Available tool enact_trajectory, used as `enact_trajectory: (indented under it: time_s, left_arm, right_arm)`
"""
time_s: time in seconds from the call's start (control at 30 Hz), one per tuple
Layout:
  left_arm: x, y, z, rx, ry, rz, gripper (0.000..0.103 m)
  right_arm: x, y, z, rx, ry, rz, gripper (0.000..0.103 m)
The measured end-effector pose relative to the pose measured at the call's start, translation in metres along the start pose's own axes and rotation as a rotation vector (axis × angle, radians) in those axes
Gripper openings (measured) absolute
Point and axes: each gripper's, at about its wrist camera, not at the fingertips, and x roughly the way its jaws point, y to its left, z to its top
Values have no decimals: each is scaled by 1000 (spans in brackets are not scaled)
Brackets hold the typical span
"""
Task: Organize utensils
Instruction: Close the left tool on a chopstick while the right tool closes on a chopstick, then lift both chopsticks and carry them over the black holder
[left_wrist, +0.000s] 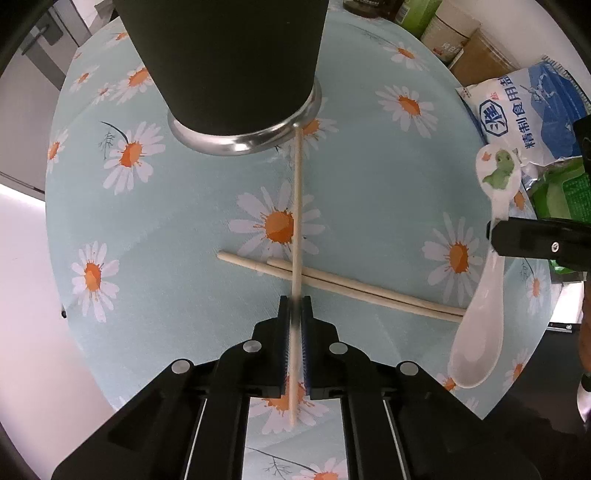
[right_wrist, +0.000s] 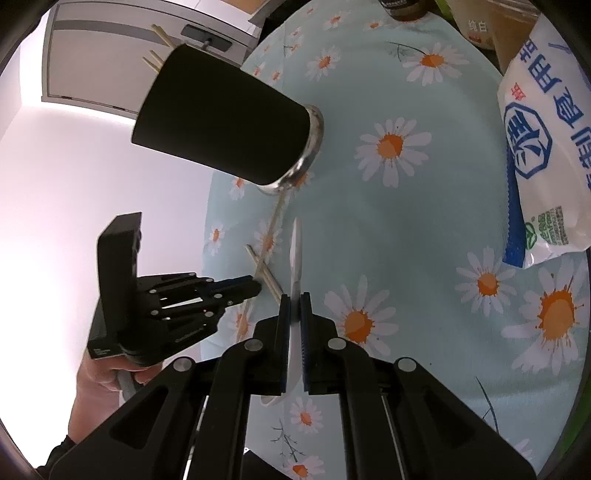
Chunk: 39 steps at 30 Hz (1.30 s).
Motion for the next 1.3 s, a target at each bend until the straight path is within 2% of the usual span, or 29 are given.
enact_trajectory:
  time_s: [0.13,0.37,0.73,1.17,1.3]
  left_arm:
    - [-1,4,-1,-22,-21,-23,3]
    - [-22,6,-24,-28,-140,-80,3]
    - [-70,24,-58,-98,-317,-229,3]
    - [-111,53,-80,-139,-512,-384,3]
    - [-119,59,-83,-129,-563,-413,3]
  right_arm:
    - [-4,2,0,-4,-8,1,6]
    - [-7,8,1,-28,-12,-46,6]
    - [5,32,4,-88,-10,-140,6]
    - [-3,95,-6,-216,-116,-227,6]
    - [-5,109,-5,-231,-138,-206,6]
